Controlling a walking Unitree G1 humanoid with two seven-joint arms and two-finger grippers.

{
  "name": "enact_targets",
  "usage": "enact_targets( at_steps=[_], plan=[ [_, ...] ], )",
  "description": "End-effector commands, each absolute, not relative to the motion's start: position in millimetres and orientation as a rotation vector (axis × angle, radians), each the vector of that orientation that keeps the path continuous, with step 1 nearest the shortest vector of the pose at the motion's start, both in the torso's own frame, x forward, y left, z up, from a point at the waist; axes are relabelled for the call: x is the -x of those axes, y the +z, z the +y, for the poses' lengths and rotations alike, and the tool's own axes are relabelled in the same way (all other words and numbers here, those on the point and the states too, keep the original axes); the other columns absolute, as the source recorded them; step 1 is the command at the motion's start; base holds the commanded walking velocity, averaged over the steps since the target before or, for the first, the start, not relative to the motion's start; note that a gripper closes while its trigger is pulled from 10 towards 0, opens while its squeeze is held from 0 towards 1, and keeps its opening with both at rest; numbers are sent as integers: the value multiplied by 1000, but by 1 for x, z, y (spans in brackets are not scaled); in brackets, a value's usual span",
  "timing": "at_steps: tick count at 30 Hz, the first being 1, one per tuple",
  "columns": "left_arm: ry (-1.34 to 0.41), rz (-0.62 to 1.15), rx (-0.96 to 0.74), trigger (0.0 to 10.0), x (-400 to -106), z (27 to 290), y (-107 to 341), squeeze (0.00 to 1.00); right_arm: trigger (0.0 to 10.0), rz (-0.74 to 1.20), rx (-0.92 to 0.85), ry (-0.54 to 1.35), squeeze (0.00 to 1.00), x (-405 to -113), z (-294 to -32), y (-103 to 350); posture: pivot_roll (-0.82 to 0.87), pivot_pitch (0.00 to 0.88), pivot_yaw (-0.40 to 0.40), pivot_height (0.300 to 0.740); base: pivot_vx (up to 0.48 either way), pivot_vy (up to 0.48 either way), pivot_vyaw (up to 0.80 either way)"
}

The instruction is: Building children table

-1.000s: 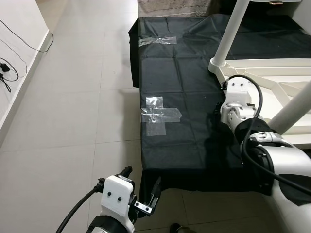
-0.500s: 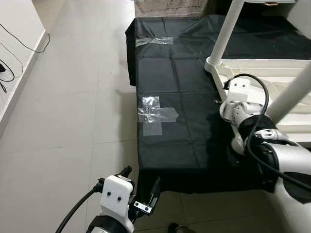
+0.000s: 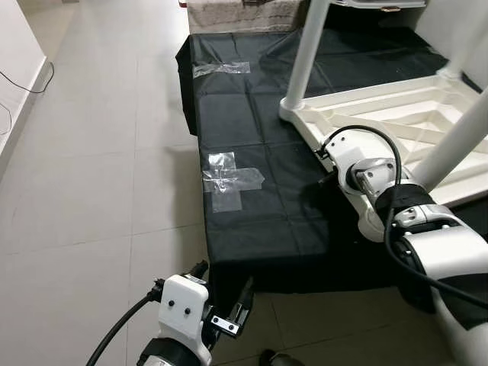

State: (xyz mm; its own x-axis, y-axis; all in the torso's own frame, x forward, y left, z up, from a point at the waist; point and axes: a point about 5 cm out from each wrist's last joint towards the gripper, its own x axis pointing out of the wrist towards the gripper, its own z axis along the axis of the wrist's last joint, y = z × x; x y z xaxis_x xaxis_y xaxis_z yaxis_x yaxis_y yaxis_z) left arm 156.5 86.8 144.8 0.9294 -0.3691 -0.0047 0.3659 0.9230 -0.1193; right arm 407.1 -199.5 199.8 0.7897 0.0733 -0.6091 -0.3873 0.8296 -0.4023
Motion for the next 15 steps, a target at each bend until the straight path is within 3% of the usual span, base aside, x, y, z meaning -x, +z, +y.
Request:
enact_targets(
  at_steps=[1,4,7,11,15],
  plan=[
    [-403,55,150,10000,-154,79,140,0,0,677,556,450,0,-399,-184,173,59,201,-36,740,0,0,0],
    [-405,57,150,10000,-155,80,139,0,0,697,627,733,0,-392,-182,174,57,198,-35,740,0,0,0],
    [-405,57,150,10000,-156,80,139,0,0,692,642,801,0,-389,-181,174,57,198,-35,740,0,0,0],
    [-403,55,149,10000,-157,81,139,0,0,708,826,1072,0,-373,-191,166,57,198,-33,740,0,0,0],
    [-401,55,147,10000,-157,81,139,0,0,714,912,1090,0,-371,-197,164,61,197,-36,740,0,0,0]
  ],
)
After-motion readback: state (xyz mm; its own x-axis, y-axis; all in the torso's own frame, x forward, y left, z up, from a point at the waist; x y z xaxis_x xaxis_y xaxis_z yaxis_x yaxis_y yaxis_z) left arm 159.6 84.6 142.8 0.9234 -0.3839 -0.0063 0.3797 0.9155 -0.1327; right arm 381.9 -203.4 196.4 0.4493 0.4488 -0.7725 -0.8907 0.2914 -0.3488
